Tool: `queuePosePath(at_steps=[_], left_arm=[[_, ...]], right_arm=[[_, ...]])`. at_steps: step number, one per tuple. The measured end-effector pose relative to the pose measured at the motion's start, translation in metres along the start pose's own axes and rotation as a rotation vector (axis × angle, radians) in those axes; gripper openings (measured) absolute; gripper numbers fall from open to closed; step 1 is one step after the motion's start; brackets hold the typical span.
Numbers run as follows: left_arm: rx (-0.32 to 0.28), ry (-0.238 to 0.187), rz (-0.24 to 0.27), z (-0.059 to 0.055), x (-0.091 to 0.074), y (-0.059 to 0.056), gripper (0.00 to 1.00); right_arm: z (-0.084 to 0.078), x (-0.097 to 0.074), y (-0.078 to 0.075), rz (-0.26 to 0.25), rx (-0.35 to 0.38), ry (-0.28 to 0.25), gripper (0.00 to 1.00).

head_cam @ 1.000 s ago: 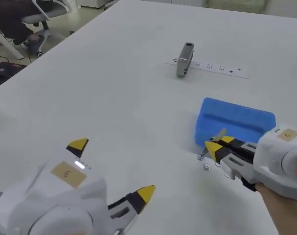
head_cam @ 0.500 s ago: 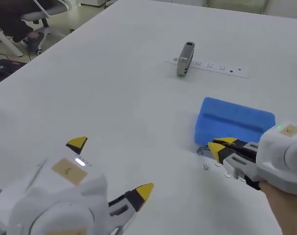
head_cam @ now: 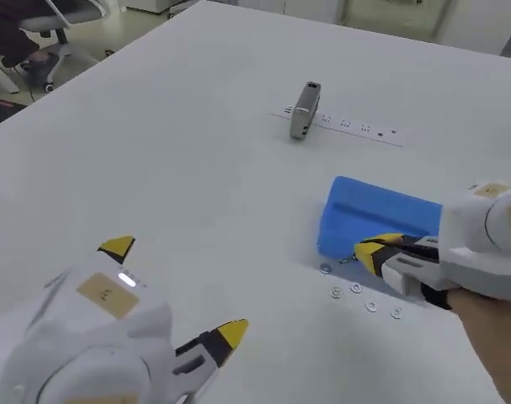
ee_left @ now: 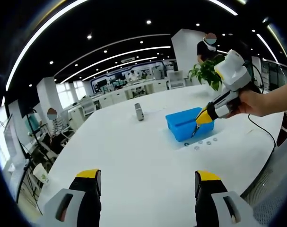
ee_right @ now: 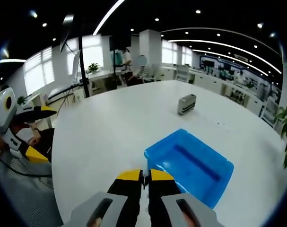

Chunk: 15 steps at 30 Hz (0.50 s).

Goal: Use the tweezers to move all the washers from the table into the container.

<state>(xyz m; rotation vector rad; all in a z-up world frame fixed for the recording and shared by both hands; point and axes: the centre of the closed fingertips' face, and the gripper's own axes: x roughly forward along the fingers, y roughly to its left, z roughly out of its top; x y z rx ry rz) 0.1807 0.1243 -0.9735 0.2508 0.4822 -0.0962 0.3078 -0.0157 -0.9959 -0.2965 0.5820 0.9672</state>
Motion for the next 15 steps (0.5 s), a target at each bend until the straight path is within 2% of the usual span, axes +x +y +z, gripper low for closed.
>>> queuePosePath(at_steps=[4,7,12,15], left_arm=[[0.007,0.002,-0.001,0.000,0.000,-0.001,0.82],[0.005,0.006,0.001,0.000,0.000,-0.001,0.82],[0.008,0.013,0.006,-0.002,0.000,0.000,0.82],[0.010,0.013,0.008,-0.002,0.000,0.001,0.82]], right_arm=[[-0.002,-0.005,0.011,0.052,0.000,0.045,0.00],[-0.004,-0.007,0.018,0.067,-0.025,0.080,0.00],[-0.020,-0.002,0.030,0.105,-0.053,0.181,0.00],[-0.026,0.003,0.032,0.114,-0.055,0.187,0.00]])
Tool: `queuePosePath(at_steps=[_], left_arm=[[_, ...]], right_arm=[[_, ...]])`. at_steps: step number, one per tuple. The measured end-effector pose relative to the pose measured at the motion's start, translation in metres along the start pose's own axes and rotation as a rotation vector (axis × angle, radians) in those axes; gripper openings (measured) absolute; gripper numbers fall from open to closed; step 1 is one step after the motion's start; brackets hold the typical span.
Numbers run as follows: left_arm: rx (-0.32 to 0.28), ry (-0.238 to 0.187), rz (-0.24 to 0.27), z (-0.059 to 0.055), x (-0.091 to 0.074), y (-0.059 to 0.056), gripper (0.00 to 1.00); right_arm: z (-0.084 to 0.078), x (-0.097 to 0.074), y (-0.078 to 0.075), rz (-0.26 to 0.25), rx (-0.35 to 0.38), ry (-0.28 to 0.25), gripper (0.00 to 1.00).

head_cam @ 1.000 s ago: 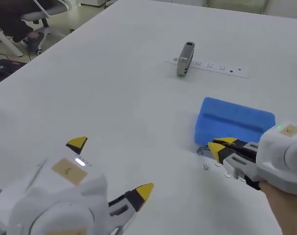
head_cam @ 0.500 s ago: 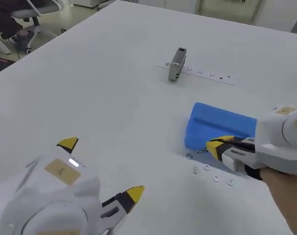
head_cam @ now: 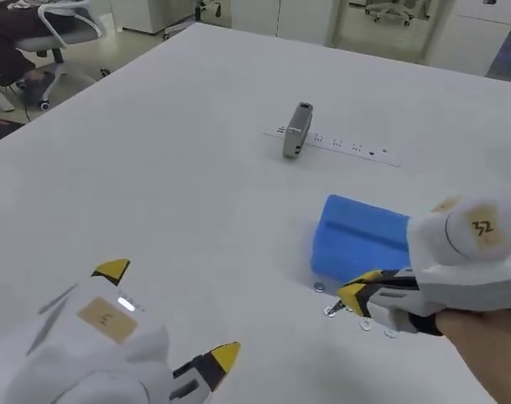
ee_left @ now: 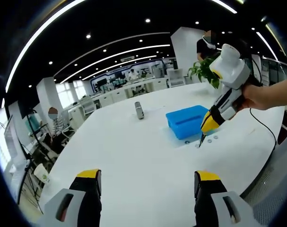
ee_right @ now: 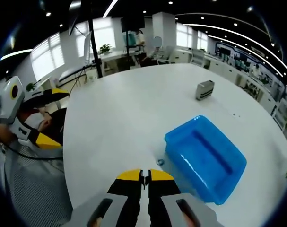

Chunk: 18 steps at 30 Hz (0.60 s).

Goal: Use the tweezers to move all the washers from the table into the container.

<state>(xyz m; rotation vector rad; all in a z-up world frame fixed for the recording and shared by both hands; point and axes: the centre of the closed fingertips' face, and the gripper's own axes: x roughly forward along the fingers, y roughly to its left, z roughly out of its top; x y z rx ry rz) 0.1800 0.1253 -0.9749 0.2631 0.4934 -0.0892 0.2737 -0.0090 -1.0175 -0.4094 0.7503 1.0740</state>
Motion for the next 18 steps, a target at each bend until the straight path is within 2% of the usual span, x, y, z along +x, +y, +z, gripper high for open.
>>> queuePosePath(at_steps=[3,8,12,18], left_arm=[[0.001,0.006,0.002,-0.001,0.000,0.000,0.82],[0.002,0.010,0.004,-0.002,0.000,0.001,0.81],[0.005,0.010,0.001,-0.003,0.001,0.001,0.80],[0.002,0.012,0.000,-0.003,0.001,0.001,0.80]], right_arm=[[-0.007,0.008,0.004,0.017,0.010,0.026,0.00],[-0.001,0.010,0.000,0.019,0.022,0.005,0.00],[0.003,0.016,-0.004,0.019,0.007,0.020,0.00],[0.004,0.018,-0.008,-0.002,0.017,-0.032,0.00]])
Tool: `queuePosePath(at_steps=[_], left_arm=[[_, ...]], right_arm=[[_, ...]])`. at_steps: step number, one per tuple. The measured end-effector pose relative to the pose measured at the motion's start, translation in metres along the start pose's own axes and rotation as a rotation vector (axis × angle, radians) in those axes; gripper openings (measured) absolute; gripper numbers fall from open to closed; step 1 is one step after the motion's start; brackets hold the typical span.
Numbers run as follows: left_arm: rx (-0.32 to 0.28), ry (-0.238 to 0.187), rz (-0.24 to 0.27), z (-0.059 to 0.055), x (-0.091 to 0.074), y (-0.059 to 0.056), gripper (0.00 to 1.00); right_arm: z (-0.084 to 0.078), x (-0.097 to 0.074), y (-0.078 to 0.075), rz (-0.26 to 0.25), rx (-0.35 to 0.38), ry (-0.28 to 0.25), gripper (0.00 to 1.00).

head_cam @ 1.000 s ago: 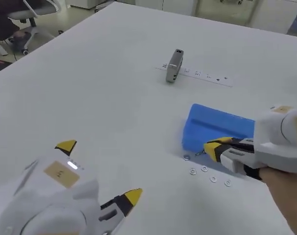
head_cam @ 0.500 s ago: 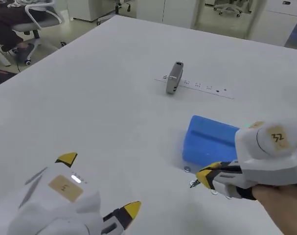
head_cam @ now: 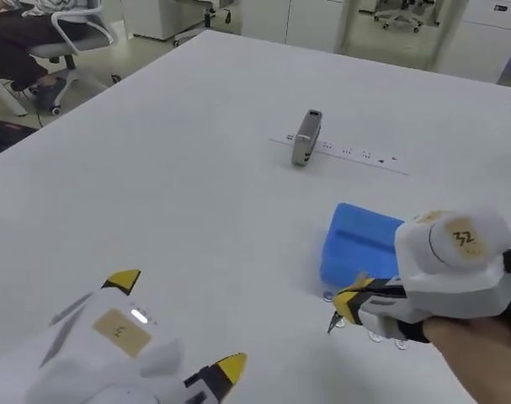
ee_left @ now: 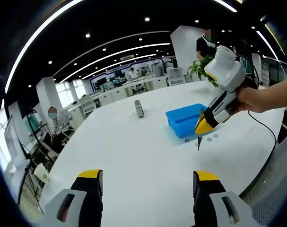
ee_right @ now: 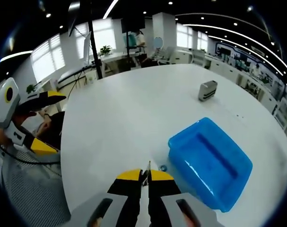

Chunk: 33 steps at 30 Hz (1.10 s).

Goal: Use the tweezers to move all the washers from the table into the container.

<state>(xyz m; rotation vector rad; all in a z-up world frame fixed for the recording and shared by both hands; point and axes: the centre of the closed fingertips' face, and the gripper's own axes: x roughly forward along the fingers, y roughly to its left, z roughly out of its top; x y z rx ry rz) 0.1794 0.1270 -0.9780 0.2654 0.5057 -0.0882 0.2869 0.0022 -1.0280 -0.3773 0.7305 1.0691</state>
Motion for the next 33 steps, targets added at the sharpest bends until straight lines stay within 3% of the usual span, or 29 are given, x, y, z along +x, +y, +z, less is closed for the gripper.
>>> queuePosePath(at_steps=[6,9,11,14,19,21,25,33], left_arm=[[0.003,-0.001,-0.001,0.000,0.000,-0.001,0.78],[0.006,0.006,0.000,-0.001,0.000,-0.001,0.78],[0.005,0.008,0.003,-0.001,0.000,-0.001,0.78],[0.001,0.010,0.007,-0.001,0.000,0.000,0.78],[0.002,0.010,0.008,-0.001,0.001,0.000,0.77],[0.001,0.014,0.010,-0.002,0.001,0.001,0.77],[-0.008,0.011,0.016,-0.001,0.000,0.002,0.77],[-0.004,0.015,0.016,-0.002,0.001,0.002,0.76]], right_arm=[[0.002,-0.002,-0.001,-0.019,0.047,-0.053,0.00],[0.005,-0.005,-0.001,-0.005,0.111,-0.064,0.01],[0.018,-0.011,-0.006,-0.029,0.158,-0.146,0.01],[0.024,-0.014,-0.020,-0.087,0.201,-0.167,0.01],[0.023,-0.008,-0.028,-0.110,0.238,-0.159,0.01],[0.025,-0.006,-0.028,-0.125,0.253,-0.180,0.01],[0.025,-0.002,-0.032,-0.167,0.235,-0.177,0.01],[0.025,0.003,-0.033,-0.172,0.210,-0.170,0.01]])
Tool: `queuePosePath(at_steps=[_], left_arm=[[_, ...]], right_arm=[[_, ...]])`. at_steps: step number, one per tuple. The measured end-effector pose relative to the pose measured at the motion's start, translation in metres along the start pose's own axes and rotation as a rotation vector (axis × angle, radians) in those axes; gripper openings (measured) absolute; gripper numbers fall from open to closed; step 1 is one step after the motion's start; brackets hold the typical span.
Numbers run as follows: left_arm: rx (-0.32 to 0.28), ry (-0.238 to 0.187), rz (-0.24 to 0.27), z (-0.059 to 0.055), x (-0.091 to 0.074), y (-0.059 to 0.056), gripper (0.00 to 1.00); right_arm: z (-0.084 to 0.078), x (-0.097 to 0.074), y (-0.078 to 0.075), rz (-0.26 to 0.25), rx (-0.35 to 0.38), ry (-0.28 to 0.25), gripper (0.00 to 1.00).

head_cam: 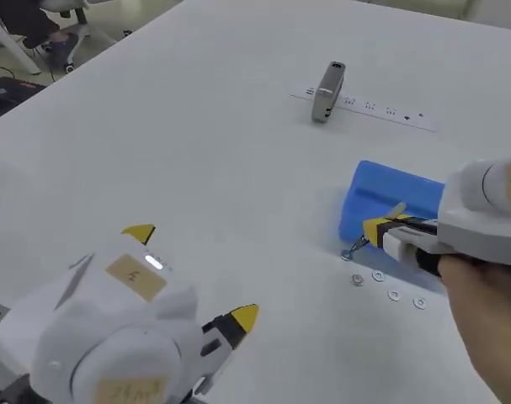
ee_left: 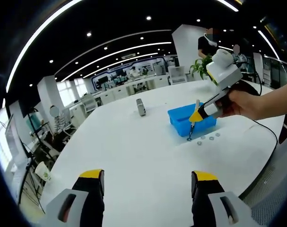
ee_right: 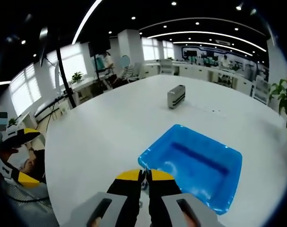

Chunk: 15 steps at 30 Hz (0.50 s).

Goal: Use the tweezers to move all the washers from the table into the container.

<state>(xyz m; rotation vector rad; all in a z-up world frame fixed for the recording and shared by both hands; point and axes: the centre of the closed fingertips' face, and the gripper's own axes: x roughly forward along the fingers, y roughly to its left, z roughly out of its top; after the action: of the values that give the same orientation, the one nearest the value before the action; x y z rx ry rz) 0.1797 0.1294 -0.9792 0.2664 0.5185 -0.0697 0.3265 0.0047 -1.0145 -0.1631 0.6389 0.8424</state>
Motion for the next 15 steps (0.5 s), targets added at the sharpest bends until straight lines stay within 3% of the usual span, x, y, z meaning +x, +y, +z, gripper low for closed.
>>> queuePosePath(at_steps=[3,15], left_arm=[[-0.002,-0.001,0.002,-0.0002,-0.0002,0.0007,0.76],[0.000,0.008,0.005,-0.0018,-0.0005,0.0009,0.75]], right_arm=[[-0.0009,0.0013,-0.0025,-0.016,-0.038,0.005,0.01],[-0.0024,0.0027,-0.0019,0.006,-0.034,0.022,0.01]])
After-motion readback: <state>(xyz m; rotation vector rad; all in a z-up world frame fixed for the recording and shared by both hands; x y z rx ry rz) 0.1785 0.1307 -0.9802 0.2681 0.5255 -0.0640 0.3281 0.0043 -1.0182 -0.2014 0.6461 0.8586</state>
